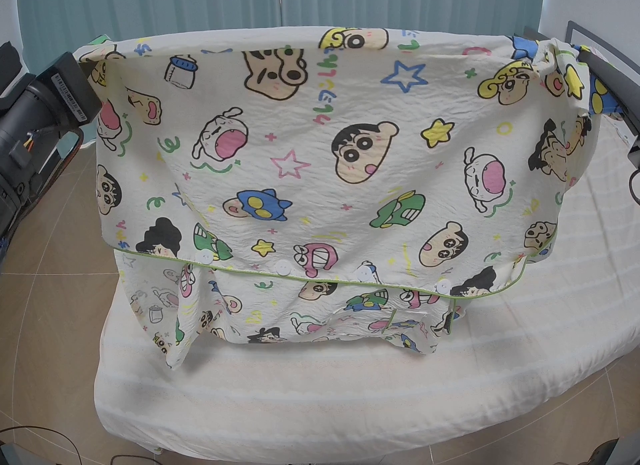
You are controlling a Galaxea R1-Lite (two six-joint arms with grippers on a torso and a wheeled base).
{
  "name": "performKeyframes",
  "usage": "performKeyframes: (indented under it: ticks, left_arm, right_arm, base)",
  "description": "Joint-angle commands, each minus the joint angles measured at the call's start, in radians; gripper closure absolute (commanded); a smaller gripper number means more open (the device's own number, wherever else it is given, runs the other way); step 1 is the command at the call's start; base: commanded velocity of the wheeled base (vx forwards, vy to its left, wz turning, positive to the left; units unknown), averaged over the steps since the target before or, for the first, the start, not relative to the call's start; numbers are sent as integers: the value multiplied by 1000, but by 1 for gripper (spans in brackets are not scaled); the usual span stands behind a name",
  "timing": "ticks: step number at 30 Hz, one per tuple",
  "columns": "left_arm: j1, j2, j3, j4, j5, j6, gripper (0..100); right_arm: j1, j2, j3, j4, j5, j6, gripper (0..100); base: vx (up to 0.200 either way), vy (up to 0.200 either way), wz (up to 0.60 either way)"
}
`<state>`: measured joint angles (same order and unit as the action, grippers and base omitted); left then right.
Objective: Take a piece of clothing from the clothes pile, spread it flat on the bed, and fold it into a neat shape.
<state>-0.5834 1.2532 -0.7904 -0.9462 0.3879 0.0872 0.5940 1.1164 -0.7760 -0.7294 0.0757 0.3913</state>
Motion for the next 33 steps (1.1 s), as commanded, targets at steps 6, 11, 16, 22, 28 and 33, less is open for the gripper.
performKeyframes:
  ticks: [6,11,16,22,28,33]
  left_arm:
    - [-24,6,7,1,0,0,100]
    - [-33,6,7,1,0,0,100]
    - [-33,6,8,1,0,0,100]
    - [-33,6,20,1,0,0,100]
    - [-33,6,20,1,0,0,100]
    - [-33,6,22,3,3,0,100]
  right_arm:
    - [0,-4,11,-1,-1,0,100]
    - [-2,-9,11,-1,-2,0,100]
    - [-2,-12,11,-1,-1,0,100]
    - [-2,-7,7,1,-1,0,100]
    - [-2,6,-2,-1,1,0,100]
    - [-2,10,-5,1,1,0,100]
  base:
    - [0,-200,0]
    - [0,-200,0]
    - [0,-200,0]
    - [0,-200,0]
    - [0,-200,0]
    - [0,-200,0]
